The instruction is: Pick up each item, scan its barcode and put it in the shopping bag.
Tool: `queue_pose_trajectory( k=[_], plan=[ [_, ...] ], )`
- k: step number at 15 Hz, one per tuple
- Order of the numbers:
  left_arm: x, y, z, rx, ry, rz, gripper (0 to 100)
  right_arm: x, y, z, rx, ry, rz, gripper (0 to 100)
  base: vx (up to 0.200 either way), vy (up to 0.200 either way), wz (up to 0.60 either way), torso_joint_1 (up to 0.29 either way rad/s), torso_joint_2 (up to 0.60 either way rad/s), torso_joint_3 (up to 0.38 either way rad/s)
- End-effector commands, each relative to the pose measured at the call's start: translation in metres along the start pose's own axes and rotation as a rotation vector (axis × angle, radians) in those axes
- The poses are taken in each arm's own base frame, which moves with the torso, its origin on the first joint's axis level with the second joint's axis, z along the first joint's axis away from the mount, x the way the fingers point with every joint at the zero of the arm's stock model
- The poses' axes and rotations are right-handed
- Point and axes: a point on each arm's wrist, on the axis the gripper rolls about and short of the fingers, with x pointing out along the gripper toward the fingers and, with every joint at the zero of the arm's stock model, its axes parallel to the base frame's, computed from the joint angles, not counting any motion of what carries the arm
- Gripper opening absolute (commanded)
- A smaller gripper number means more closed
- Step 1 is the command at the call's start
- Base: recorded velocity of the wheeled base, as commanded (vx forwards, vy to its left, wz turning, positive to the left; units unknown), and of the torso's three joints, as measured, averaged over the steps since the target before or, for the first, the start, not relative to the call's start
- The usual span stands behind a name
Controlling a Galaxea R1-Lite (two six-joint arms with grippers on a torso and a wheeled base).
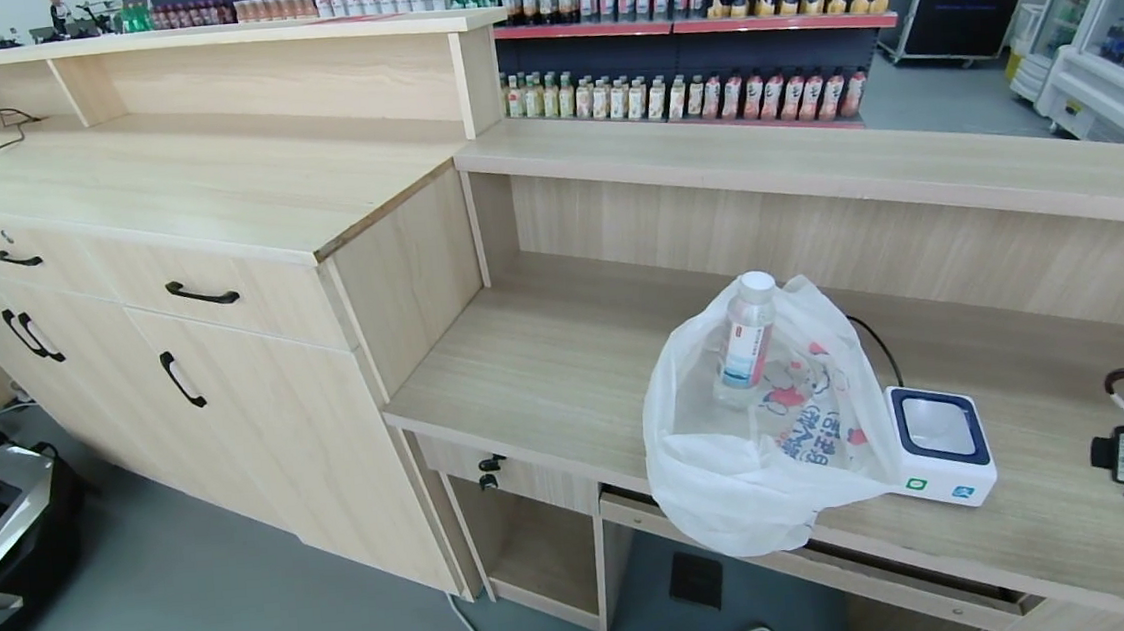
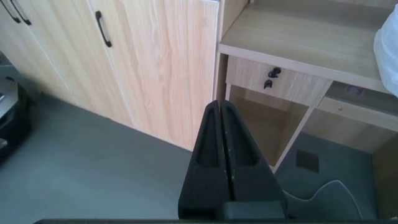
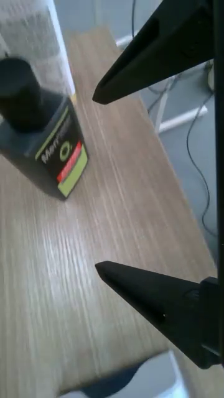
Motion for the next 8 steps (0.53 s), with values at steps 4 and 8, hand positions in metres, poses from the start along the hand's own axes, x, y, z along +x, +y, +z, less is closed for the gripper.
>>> queue_pose_trajectory(
  k=[4, 8],
  plan=[
    [0.0, 0.0, 0.0, 0.0, 0.0, 0.002, 0, -0.011, -0.037, -0.001, -0.046, -0.006, -0.093, 100, 0.0, 0.0, 0.0, 0.0, 0.0, 0.0],
    [0.0, 0.0, 0.0, 0.0, 0.0, 0.002, 0, 0.018, -0.034, 0.004, -0.079, 0.001, -0.089, 100, 0.0, 0.0, 0.0, 0.0, 0.0, 0.0]
  ],
)
